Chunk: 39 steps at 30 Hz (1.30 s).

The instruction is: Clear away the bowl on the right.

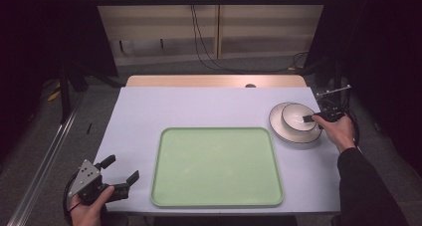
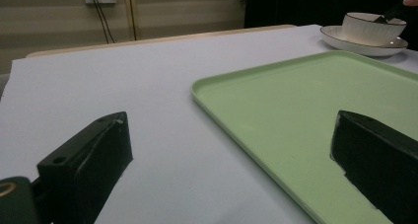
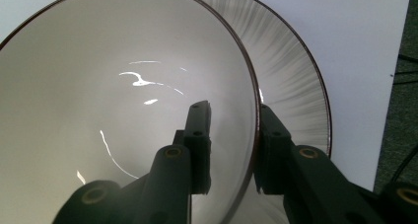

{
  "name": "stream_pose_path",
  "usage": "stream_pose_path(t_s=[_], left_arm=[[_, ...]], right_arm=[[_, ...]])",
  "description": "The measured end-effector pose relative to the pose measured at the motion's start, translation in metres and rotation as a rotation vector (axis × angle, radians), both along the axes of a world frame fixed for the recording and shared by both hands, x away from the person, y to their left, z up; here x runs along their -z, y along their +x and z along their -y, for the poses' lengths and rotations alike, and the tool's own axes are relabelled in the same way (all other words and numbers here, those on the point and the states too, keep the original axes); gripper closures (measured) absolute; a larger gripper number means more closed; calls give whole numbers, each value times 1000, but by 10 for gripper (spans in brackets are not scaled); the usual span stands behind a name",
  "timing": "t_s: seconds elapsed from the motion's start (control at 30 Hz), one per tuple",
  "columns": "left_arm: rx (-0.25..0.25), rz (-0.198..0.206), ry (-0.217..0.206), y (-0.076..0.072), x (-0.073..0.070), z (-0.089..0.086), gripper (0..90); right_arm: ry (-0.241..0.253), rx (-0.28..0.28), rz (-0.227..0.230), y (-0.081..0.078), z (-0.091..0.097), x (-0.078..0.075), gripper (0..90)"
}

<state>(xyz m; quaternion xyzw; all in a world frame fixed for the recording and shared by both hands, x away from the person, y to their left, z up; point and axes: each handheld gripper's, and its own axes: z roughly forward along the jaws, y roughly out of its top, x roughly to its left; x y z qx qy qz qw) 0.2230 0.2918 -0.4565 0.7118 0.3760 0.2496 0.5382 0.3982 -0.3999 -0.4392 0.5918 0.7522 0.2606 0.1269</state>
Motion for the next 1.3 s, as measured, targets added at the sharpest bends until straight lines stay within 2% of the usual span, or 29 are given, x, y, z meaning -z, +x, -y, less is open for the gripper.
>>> stream_pose_path(t_s=[0.07,0.1,0.37,0.43,0.67,0.73,0.83,1.3], left_arm=[[-1,0,-5,0,0,0,21],[-1,-1,-4,0,0,0,21],[-3,0,-4,0,0,0,21],[0,1,-3,0,0,0,21],[-3,-1,-6,0,0,0,21],[-1,-3,-4,0,0,0,21],[6,1,-1,0,0,1,21],[0,-6,-13,0,1,0,20]], right_arm=[[7,0,-15,0,1,1,785],[28,9,-22,1,2,2,791],[47,30,-24,6,1,0,831],[53,25,-37,6,-2,-1,832],[48,27,-38,8,-2,-2,833],[78,31,-34,8,-2,-3,832],[74,26,-39,8,-2,-4,831],[114,72,-25,8,1,-6,826]])
